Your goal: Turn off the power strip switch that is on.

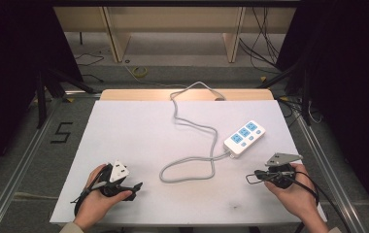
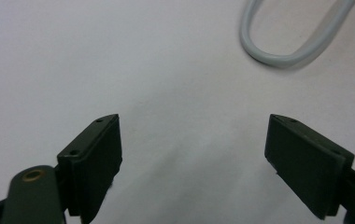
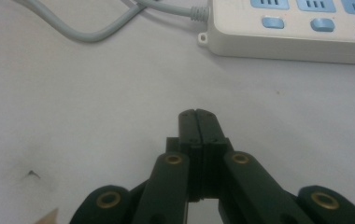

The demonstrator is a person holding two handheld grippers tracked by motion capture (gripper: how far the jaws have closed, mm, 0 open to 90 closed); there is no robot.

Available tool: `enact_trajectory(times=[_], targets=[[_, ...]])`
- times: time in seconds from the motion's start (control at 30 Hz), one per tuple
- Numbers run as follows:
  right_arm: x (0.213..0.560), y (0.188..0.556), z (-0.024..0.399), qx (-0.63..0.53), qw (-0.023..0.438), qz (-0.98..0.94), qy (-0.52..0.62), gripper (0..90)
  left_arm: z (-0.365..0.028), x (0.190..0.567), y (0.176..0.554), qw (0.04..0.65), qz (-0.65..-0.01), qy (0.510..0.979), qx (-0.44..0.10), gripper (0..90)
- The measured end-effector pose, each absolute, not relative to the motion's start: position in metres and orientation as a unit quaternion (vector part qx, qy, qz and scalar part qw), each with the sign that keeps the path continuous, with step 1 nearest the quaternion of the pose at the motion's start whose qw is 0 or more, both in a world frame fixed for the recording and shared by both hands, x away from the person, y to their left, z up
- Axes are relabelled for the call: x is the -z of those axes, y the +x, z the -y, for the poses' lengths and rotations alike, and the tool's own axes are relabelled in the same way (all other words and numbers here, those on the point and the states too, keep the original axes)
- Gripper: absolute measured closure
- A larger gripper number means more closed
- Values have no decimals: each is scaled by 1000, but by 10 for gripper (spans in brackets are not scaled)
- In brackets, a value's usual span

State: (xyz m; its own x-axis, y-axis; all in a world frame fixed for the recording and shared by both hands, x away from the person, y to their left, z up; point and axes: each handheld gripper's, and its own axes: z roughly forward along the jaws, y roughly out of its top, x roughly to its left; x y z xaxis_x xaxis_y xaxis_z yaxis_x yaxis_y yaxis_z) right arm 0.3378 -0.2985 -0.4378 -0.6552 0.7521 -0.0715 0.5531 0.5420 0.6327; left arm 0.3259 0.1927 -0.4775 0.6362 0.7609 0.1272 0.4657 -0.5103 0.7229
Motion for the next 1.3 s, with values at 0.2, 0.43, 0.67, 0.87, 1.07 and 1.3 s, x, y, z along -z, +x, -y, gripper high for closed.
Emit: enact_trajectory(times=[0.2, 0.43, 0.67, 0.87, 1.07, 1.3], targets=[[436, 340, 298, -290, 167, -862, 380, 900, -193, 477, 326, 335, -365, 840, -222, 188], [435, 342, 296, -287, 166, -862, 383, 900, -193, 477, 326, 335, -365, 840, -222, 189], [432, 346, 295, -284, 165, -863, 384, 900, -193, 477, 326, 334, -364, 840, -223, 189], [431, 350, 295, -283, 165, -862, 386, 900, -193, 477, 326, 334, -365, 840, -223, 190], [430, 353, 296, -281, 165, -861, 390, 900, -193, 477, 326, 334, -363, 841, -224, 190], [430, 356, 297, -279, 162, -861, 393, 900, -193, 477, 326, 334, -363, 841, -224, 191]])
